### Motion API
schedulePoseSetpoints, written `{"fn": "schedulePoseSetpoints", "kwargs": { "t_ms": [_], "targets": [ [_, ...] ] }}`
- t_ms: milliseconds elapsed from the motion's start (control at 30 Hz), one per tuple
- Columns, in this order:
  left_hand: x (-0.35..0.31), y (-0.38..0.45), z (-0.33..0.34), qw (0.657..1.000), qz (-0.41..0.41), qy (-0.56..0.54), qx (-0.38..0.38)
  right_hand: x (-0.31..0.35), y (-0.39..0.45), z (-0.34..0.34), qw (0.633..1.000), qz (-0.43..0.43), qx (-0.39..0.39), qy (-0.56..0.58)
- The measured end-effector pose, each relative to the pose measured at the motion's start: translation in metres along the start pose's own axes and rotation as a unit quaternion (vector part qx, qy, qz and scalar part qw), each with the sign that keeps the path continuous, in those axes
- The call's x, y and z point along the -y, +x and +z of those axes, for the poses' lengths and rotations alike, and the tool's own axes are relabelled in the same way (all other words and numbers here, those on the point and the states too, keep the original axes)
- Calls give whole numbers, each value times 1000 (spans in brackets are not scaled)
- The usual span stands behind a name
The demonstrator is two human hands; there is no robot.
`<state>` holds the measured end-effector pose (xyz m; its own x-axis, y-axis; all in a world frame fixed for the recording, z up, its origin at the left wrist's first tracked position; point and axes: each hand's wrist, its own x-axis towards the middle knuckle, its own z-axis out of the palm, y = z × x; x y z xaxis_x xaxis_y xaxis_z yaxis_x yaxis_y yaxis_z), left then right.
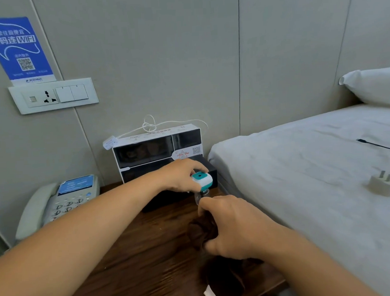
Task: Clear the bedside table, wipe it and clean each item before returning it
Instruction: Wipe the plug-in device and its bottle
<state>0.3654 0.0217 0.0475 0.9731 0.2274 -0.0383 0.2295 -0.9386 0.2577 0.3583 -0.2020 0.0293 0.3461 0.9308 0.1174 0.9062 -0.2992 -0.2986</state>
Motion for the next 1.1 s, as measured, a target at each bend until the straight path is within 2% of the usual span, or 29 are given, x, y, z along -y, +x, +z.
{"fn": "schedulePoseSetpoints", "kwargs": {
  "t_ms": [233,300,433,567,667,833,933,1100],
  "targets": [
    [2,4,3,999,24,32,3,-9,-6,-4,1000,11,-9,2],
    [-3,2,-6,999,41,18,-26,-13,-10,-8,999,20,-18,27],
    [-27,-7,-25,987,131,-33,-88,-19,-26,-31,985,78,-104,113],
    [-70,-17,-37,968,210,-76,-110,-22,-50,-64,974,98,-173,112],
    [-104,-13,-37,954,259,-100,-115,-29,-78,-89,977,112,-167,69],
    [-164,0,-30,933,330,-106,-100,-65,-142,-132,969,210,-130,18],
    [-197,11,-22,927,350,-110,-78,-88,-189,-157,955,275,-109,-9],
    [-244,34,-2,922,364,-121,-44,-114,-257,-188,930,349,-116,-17]
  ]
}}
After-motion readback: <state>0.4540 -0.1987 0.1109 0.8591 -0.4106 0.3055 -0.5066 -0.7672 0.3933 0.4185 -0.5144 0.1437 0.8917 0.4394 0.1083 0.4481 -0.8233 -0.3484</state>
